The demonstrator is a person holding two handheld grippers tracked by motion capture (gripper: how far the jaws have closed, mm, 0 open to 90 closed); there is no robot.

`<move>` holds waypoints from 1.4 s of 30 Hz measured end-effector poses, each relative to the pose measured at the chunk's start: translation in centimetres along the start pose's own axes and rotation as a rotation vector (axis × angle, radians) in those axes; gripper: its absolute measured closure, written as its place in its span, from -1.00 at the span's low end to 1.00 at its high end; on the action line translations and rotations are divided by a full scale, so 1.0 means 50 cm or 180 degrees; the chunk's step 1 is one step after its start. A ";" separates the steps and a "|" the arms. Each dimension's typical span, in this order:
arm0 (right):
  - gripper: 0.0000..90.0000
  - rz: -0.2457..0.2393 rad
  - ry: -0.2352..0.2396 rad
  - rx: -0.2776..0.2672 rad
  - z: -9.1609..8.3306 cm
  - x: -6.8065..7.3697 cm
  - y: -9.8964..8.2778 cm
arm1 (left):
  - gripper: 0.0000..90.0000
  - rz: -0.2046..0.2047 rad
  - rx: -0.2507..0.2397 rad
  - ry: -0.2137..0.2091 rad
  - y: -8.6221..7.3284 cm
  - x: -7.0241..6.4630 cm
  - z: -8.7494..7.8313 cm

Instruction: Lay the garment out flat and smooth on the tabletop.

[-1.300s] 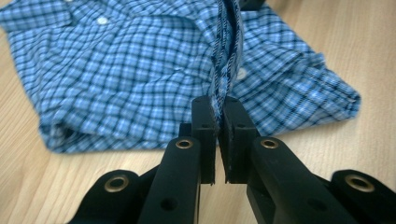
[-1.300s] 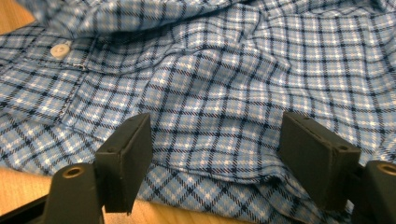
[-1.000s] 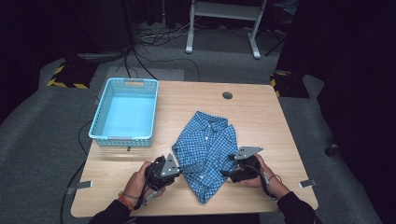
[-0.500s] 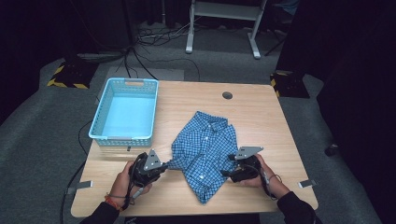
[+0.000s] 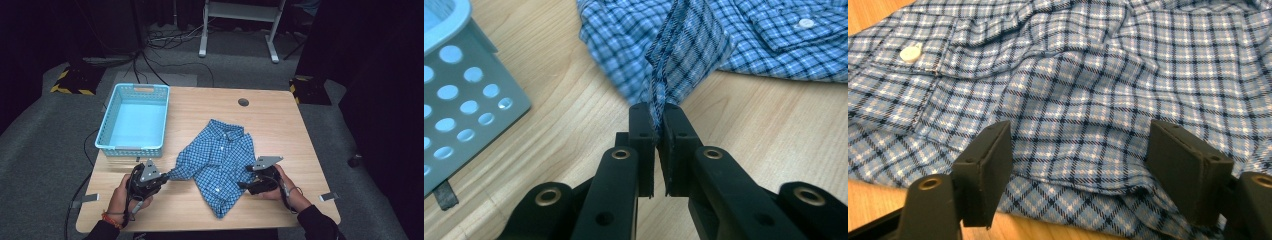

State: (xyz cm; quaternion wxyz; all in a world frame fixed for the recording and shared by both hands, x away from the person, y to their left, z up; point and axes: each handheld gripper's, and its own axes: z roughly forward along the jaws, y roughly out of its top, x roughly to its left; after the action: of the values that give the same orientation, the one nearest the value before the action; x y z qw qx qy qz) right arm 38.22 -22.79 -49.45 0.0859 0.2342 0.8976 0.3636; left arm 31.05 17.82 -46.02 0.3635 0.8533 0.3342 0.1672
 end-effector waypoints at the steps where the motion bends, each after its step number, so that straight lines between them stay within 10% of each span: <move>1: -0.39 -0.0001 0.0002 -0.0003 -0.002 -0.003 -0.002 | 0.88 -0.0020 -0.0007 0.0002 -0.001 0.000 -0.002; 42: -0.39 -0.0039 0.0050 0.0064 -0.049 -0.041 -0.044 | 0.85 -0.0185 0.0276 0.0020 -0.070 0.020 -0.016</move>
State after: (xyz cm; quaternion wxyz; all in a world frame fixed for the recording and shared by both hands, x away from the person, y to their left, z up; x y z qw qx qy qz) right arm 38.43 -26.66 -49.26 0.0786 0.2267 0.9032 0.3558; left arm 29.79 20.74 -47.98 0.3298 0.8577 0.3670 0.1446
